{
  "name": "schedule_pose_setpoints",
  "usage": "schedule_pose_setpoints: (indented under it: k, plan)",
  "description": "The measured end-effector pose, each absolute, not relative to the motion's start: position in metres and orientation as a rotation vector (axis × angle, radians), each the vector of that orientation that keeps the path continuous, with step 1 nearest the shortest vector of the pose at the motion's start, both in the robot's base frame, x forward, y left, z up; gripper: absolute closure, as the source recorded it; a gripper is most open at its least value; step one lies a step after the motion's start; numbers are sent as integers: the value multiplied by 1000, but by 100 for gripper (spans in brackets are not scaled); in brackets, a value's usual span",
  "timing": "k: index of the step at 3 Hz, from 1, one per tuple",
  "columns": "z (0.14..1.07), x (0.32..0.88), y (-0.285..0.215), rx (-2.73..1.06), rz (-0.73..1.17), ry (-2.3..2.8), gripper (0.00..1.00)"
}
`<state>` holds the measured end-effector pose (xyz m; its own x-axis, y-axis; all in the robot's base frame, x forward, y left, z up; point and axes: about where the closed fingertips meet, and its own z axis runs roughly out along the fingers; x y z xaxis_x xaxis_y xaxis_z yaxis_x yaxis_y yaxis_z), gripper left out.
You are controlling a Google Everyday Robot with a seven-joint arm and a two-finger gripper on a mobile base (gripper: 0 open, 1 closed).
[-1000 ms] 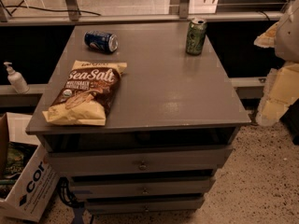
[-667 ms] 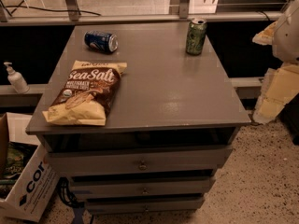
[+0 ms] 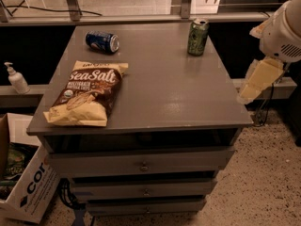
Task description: Move green can near pepsi can
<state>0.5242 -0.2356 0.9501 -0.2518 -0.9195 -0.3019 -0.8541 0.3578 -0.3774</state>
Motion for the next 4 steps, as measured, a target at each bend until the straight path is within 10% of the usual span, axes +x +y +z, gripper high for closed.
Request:
schedule_pose_setpoints:
  k: [4]
  plan:
    - [892,681,-237,-1140,-13,2270,0]
